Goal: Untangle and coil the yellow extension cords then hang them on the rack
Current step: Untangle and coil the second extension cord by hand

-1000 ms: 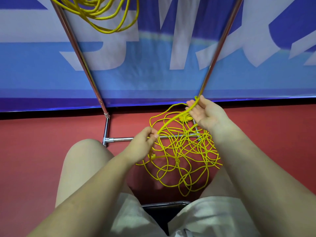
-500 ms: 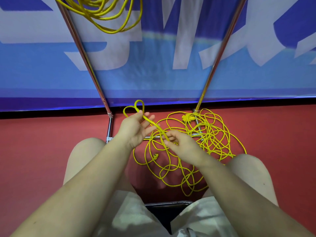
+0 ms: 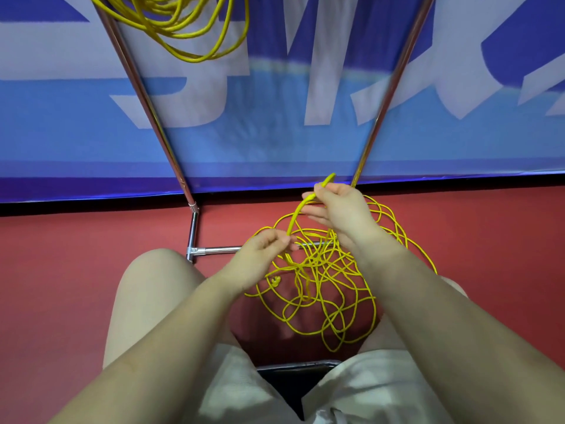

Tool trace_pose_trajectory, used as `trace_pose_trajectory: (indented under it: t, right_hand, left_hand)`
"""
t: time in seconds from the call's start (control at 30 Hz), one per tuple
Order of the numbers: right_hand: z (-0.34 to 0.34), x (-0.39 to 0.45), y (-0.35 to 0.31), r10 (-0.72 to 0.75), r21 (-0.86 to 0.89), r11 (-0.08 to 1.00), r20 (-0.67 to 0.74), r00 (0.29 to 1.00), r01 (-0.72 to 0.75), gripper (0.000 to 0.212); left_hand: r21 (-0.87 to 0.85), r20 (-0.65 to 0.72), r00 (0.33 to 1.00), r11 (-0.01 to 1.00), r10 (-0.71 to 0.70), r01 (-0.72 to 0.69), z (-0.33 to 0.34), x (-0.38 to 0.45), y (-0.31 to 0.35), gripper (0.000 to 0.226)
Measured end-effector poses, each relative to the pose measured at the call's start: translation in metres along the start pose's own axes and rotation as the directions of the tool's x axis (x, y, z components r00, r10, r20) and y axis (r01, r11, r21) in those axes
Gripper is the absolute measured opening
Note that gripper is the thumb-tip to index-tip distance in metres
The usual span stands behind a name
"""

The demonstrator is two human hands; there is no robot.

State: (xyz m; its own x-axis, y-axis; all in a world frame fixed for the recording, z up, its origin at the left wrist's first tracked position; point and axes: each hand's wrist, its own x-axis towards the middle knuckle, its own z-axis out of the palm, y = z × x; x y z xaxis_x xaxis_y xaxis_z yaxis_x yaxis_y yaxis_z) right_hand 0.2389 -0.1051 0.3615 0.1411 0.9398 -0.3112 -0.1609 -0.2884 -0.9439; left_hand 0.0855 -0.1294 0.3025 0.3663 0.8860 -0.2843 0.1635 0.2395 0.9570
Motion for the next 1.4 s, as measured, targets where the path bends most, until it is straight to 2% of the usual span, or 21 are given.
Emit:
trace_pose_trajectory:
  t: [0.07, 0.13, 0.2, 0.27, 0.33, 0.4, 0.5, 0.53, 0.63, 0.7, 0.77, 0.83, 0.9, 0.97, 1.03, 1.1, 1.13, 1.17, 1.27, 1.33, 1.4]
  right_hand:
    - [-0.003, 0.006, -0.005, 0.019, 0.048, 0.999, 0.007, 1.0, -0.019, 0.014]
    - [-0.005, 0.009, -0.007, 0.053, 0.022, 0.998, 0.081, 0.995, -0.055, 0.017]
    - [-0.008, 0.007, 0.0, 0.114, -0.23, 0.97, 0.154, 0.981, -0.076, 0.022]
    - [-0.011, -0.002, 0.021, 0.147, -0.557, 0.83, 0.243, 0.959, 0.014, 0.023]
    - [-0.013, -0.013, 0.05, 0.166, -0.662, 0.743, 0.327, 0.93, 0.1, 0.028]
    - [-0.017, -0.022, 0.069, 0.079, -0.69, 0.698, 0.343, 0.936, 0.194, 0.028]
    - [-0.024, -0.027, 0.075, -0.115, -0.805, 0.51, 0.285, 0.952, 0.303, 0.028]
    - [-0.025, -0.027, 0.074, -0.166, -0.8, 0.517, 0.256, 0.952, 0.305, 0.026]
    - [-0.02, -0.022, 0.062, -0.179, -0.647, 0.725, 0.155, 0.972, 0.237, 0.013]
    - [-0.013, -0.021, 0.047, -0.101, -0.421, 0.896, 0.11, 0.989, 0.139, 0.007]
    - [-0.007, -0.018, 0.03, -0.003, -0.137, 0.991, 0.039, 0.999, 0.009, 0.004]
    - [-0.004, -0.012, 0.016, 0.123, 0.173, 0.978, -0.011, 0.992, -0.119, 0.008]
    - [-0.004, -0.004, 0.005, 0.227, 0.383, 0.902, -0.033, 0.973, -0.197, 0.007]
    - [-0.005, 0.001, -0.006, 0.266, 0.472, 0.855, -0.048, 0.963, -0.212, 0.008]
    - [-0.009, 0.005, -0.016, 0.222, 0.535, 0.829, -0.053, 0.974, -0.16, 0.013]
    - [-0.013, 0.003, -0.02, 0.149, 0.548, 0.828, -0.016, 0.989, -0.115, 0.011]
    - [-0.013, 0.0, -0.02, 0.126, 0.514, 0.849, 0.021, 0.992, -0.119, 0.005]
    - [-0.014, -0.004, -0.016, 0.114, 0.436, 0.891, 0.054, 0.992, -0.126, 0.011]
    - [-0.014, -0.017, 0.016, 0.122, -0.067, 0.991, 0.13, 0.984, -0.114, 0.041]
    - [-0.014, -0.026, 0.042, 0.095, -0.379, 0.925, 0.194, 0.976, -0.014, 0.042]
    - [-0.016, -0.03, 0.063, 0.039, -0.539, 0.837, 0.233, 0.972, 0.096, 0.041]
  left_hand:
    - [0.038, 0.0, 0.998, 0.997, 0.061, -0.061, 0.002, 0.002, 0.005, 0.019]
    - [0.007, -0.05, 0.997, 0.999, 0.053, -0.053, 0.003, 0.004, 0.012, 0.021]
    - [-0.089, -0.147, 0.989, 0.996, 0.003, -0.017, 0.0, 0.007, 0.019, 0.02]
    - [-0.208, -0.232, 0.971, 0.978, -0.06, 0.011, -0.005, 0.009, 0.025, 0.019]
    - [-0.344, -0.271, 0.956, 0.939, -0.115, 0.015, -0.012, 0.011, 0.029, 0.018]
    - [-0.433, -0.279, 0.947, 0.901, -0.157, 0.022, -0.016, 0.013, 0.034, 0.017]
    - [-0.559, -0.288, 0.94, 0.829, -0.186, -0.007, -0.018, 0.015, 0.045, 0.017]
    - [-0.589, -0.285, 0.942, 0.808, -0.177, -0.027, -0.019, 0.016, 0.048, 0.017]
    - [-0.64, -0.219, 0.968, 0.767, -0.119, -0.05, -0.019, 0.016, 0.056, 0.015]
    - [-0.525, -0.161, 0.981, 0.851, -0.112, 0.011, -0.014, 0.016, 0.051, 0.017]
    - [-0.323, -0.091, 0.99, 0.943, -0.111, 0.077, -0.003, 0.014, 0.036, 0.021]
    - [-0.148, -0.01, 0.997, 0.987, -0.07, 0.068, 0.01, 0.009, 0.02, 0.023]
    - [-0.045, 0.011, 1.0, 0.999, 0.004, -0.004, 0.018, 0.005, 0.009, 0.023]
    - [0.084, -0.003, 0.996, 0.992, 0.09, -0.09, 0.017, 0.002, 0.006, 0.017]
    - [0.252, 0.002, 0.986, 0.954, 0.169, -0.164, 0.011, 0.005, 0.002, 0.015]
    - [0.317, -0.007, 0.985, 0.935, 0.172, -0.161, 0.006, 0.006, 0.002, 0.023]
    - [0.284, -0.027, 0.987, 0.948, 0.155, -0.141, 0.005, 0.005, 0.003, 0.024]
    - [0.217, -0.053, 0.99, 0.969, 0.132, -0.117, 0.005, 0.004, 0.006, 0.024]
    - [-0.08, -0.159, 0.987, 0.996, 0.035, -0.048, 0.003, 0.006, 0.019, 0.018]
    - [-0.296, -0.236, 0.971, 0.955, -0.042, -0.031, -0.001, 0.008, 0.028, 0.015]
    - [-0.516, -0.271, 0.951, 0.856, -0.15, -0.012, -0.005, 0.01, 0.035, 0.016]
